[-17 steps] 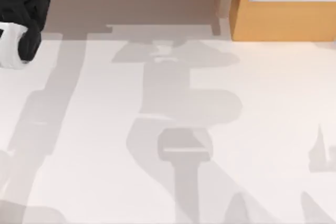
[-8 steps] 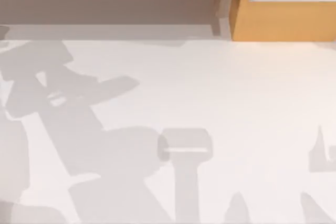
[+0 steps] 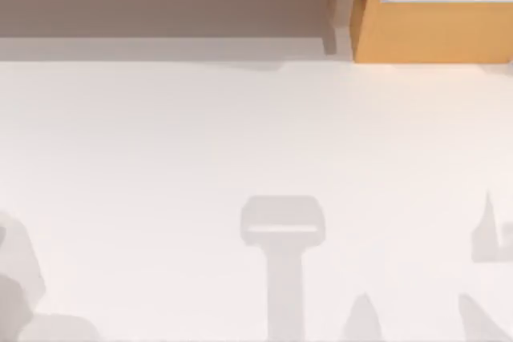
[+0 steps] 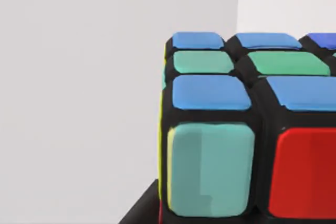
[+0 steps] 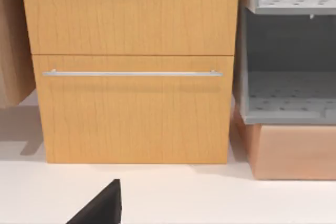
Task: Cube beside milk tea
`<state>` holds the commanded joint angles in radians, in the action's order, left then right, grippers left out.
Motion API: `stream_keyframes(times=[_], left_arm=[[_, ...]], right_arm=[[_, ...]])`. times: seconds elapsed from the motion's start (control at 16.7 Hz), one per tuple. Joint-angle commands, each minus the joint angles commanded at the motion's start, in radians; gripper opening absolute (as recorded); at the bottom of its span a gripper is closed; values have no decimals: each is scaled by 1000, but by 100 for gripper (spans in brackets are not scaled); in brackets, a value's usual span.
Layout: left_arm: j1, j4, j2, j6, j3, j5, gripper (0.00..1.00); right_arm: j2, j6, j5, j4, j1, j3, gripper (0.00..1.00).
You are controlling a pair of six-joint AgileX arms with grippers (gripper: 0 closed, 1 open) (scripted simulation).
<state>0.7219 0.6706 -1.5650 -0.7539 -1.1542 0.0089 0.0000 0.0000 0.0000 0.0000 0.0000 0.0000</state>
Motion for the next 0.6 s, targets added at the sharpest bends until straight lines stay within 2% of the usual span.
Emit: stream_keyframes(times=[0.3,0.6], left_arm=[[60,310,-32,-40,59,-13,0],[64,370,-44,-41,74,-17,0]], right_arm=[[0,0,0,0,0,0,100],[0,0,0,0,0,0,100]])
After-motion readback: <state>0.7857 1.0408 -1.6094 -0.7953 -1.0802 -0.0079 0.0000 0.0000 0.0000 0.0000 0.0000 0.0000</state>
